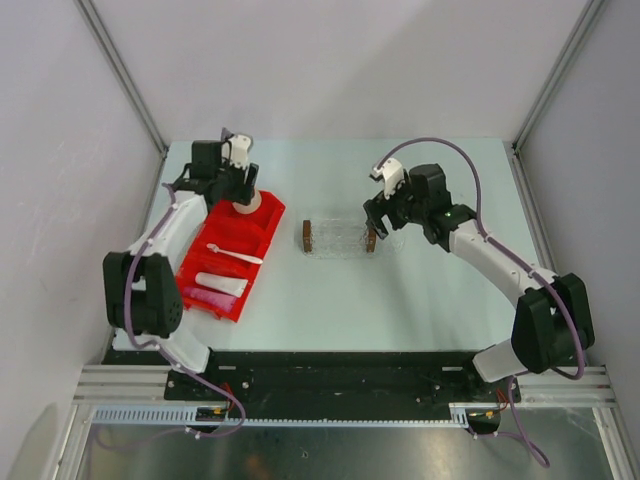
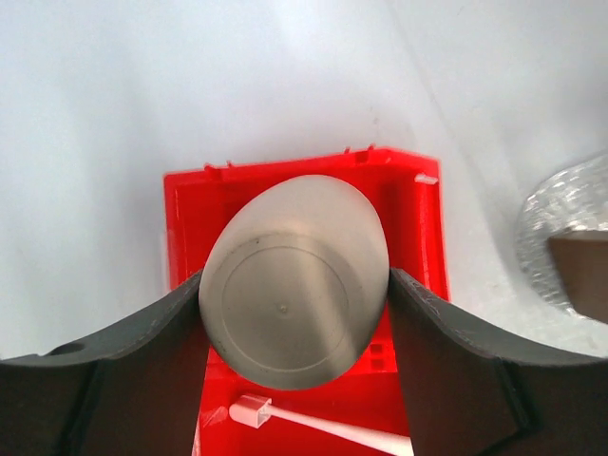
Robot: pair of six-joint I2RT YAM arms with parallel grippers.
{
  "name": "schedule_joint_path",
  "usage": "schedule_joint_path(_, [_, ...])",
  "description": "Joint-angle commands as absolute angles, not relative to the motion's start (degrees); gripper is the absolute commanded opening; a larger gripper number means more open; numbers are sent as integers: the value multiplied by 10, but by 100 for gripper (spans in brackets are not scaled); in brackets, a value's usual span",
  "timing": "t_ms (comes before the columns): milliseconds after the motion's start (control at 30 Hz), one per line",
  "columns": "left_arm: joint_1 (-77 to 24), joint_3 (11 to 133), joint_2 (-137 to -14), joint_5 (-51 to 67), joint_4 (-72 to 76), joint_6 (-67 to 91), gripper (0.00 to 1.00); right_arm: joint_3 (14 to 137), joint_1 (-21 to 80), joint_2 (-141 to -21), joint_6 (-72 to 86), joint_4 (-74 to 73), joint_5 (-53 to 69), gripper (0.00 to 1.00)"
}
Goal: Prepare toiletry sets of a toothbrush and toothpaste on the tray
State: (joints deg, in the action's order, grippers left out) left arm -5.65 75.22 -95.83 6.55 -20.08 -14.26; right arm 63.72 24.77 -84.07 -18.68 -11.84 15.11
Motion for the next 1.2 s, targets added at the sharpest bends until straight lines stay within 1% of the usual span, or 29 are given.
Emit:
schedule_joint_path(0, [-53,786,-875,142,-200,-116,0,668,230,-814,-164,-97,194,88])
schedule_joint_path(133, [-53,785,-809,249,-198,-90,0,686,205,-808,-108,-82,276,88])
schedule_joint_path(167, [-53,787,-799,273,-199,-77,0,690,200,-806,-97,-76,317,88])
schedule_joint_path(200, [-53,787,-791,332,-199,-67,0,693,191,-804,-86,-60,340,87])
schedule_joint_path(267, [-53,790,-774,396,-197,-36,0,694,183,-802,-49,-39,415,86])
schedule_joint_path(300, [-53,793,-772,449,-196,-22,0,694,175,-799,-34,-12,444,86])
schedule_joint_path(333, [-53,796,-770,481,-194,-4,0,694,171,-800,-14,-5,500,86])
schedule_joint_path(433, [-57,810,-770,554,-186,49,0,694,167,-812,81,92,586,84])
schedule_joint_path(467, [-59,816,-770,563,-183,60,0,694,170,-816,140,115,603,83])
schedule_joint_path(500, [-61,816,-768,571,-175,69,0,694,172,-827,168,163,616,82])
schedule_joint_path(567, [-76,814,-764,568,-171,84,0,694,177,-837,240,209,642,81])
schedule_joint_path(700, [-96,788,-737,543,-119,116,0,694,194,-853,321,309,656,81])
schedule_joint_path(867, [-106,751,-716,534,-53,156,0,694,216,-874,387,383,655,77])
schedule_joint_path(1167, [-133,715,-700,519,-3,180,0,694,243,-905,465,482,645,75])
